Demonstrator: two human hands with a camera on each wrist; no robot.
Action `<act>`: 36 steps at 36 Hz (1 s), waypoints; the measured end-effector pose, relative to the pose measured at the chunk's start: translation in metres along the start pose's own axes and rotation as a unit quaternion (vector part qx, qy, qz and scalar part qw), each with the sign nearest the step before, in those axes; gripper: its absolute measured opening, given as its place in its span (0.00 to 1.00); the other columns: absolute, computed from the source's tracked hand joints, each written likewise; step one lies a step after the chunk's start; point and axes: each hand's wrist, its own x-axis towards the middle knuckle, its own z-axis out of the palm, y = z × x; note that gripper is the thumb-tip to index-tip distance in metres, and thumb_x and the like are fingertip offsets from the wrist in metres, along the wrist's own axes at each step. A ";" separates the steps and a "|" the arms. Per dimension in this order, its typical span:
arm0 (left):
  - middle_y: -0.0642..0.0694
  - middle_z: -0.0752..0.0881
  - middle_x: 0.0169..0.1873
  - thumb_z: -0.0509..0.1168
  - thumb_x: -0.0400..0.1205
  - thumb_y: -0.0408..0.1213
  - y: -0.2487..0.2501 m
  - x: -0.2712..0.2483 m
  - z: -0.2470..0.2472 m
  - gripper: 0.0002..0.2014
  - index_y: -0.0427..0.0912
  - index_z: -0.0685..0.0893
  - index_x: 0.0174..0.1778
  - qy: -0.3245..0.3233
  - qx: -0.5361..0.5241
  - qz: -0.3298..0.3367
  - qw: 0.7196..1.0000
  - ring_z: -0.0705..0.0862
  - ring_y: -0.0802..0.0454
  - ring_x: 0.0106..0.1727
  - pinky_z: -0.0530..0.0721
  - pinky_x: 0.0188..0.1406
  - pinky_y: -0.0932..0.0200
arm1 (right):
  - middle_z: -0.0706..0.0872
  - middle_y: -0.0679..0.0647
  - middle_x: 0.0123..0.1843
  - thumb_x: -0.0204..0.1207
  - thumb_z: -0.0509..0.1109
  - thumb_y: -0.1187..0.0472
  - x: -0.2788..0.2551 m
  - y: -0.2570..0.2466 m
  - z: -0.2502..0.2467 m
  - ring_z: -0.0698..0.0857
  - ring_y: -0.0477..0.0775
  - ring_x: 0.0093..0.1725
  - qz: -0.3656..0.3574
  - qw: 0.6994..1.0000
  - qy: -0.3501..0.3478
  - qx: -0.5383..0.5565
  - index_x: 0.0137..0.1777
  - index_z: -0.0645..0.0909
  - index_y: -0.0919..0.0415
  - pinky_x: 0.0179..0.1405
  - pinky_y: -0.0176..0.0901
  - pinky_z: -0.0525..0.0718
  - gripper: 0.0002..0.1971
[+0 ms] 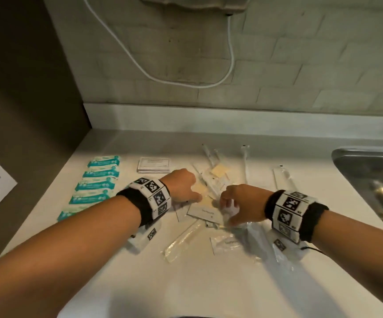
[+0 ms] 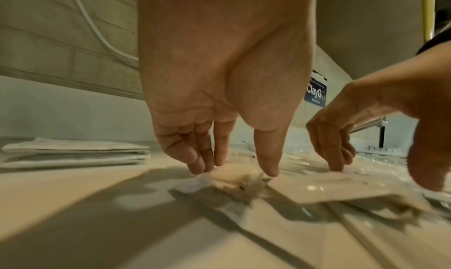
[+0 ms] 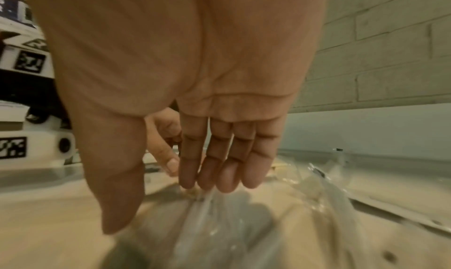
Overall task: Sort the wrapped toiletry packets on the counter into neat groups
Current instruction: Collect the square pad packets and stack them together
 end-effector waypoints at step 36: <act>0.35 0.86 0.52 0.63 0.82 0.25 0.025 -0.035 -0.008 0.19 0.43 0.79 0.69 0.035 -0.400 -0.013 0.916 0.90 0.46 0.38 0.88 0.31 0.52 | 0.84 0.49 0.62 0.68 0.80 0.54 0.008 0.019 -0.045 0.80 0.47 0.53 -0.053 0.988 0.133 0.063 0.66 0.79 0.54 0.49 0.36 0.75 0.26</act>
